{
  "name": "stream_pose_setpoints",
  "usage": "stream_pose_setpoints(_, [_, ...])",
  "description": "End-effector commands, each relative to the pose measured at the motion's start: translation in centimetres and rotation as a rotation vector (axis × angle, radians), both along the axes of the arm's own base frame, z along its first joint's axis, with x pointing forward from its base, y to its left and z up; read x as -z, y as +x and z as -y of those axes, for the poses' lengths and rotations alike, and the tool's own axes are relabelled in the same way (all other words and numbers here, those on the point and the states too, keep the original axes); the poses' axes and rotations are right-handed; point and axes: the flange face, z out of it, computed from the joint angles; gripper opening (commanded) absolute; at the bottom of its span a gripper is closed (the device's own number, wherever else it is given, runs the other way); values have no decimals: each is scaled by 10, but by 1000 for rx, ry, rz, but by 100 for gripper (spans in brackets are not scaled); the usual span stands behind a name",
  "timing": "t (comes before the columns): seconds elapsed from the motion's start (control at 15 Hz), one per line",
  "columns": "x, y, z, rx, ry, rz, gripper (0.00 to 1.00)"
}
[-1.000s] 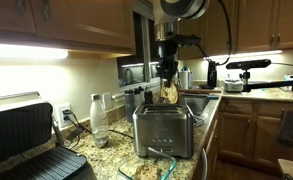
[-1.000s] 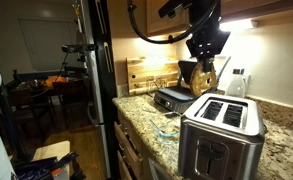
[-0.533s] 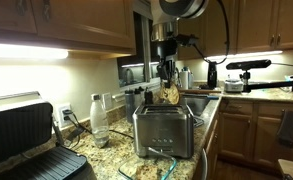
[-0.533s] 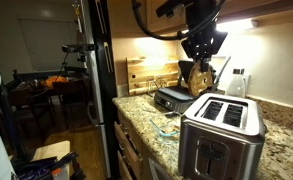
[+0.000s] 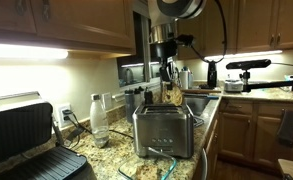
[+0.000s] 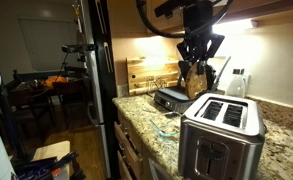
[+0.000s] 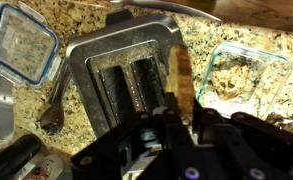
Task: Put a slice of bread in the toaster
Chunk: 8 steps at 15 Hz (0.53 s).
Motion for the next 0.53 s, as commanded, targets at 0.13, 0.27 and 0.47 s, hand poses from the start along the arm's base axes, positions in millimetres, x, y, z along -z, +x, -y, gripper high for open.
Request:
stream_pose_setpoints(0.13, [6,11,13,-15,-49,-41,8])
stream_pose_setpoints(0.27, [10,16,14,-14,-54,-47,8])
stream_pose_setpoints(0.47, [16,24,13,-17,-60,-56,8])
